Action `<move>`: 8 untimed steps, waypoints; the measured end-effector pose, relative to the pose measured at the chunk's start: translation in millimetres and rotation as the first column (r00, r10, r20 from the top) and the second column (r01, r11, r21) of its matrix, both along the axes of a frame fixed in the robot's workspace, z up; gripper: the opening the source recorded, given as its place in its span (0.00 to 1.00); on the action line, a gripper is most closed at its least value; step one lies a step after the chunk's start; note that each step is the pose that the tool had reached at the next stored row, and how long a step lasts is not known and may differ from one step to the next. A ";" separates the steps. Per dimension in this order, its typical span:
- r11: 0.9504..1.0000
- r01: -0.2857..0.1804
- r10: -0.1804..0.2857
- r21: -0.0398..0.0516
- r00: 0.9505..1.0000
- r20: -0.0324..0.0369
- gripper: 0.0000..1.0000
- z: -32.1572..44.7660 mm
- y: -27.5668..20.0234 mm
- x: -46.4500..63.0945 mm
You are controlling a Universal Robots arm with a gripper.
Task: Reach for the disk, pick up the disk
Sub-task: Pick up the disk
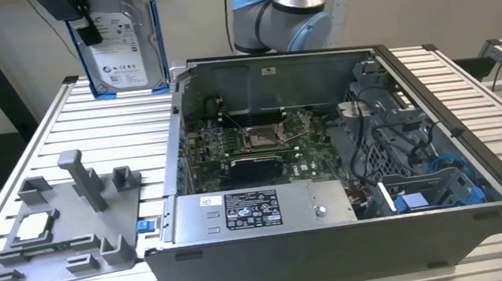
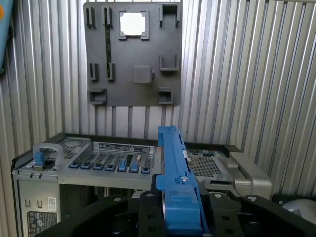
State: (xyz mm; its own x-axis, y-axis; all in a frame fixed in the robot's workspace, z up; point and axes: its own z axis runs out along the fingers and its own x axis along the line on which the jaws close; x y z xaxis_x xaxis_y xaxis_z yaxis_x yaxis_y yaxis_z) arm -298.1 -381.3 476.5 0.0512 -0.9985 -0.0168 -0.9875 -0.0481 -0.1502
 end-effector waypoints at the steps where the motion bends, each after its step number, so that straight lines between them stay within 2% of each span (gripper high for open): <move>1: 1.000 0.000 0.000 0.000 1.000 0.000 0.00 0.0 0.0 2.6; 5: 1.000 0.000 0.000 0.000 1.000 0.000 0.00 -0.1 0.0 11.1; 8: 1.000 0.000 0.000 0.000 1.000 0.000 0.00 -0.1 0.0 12.2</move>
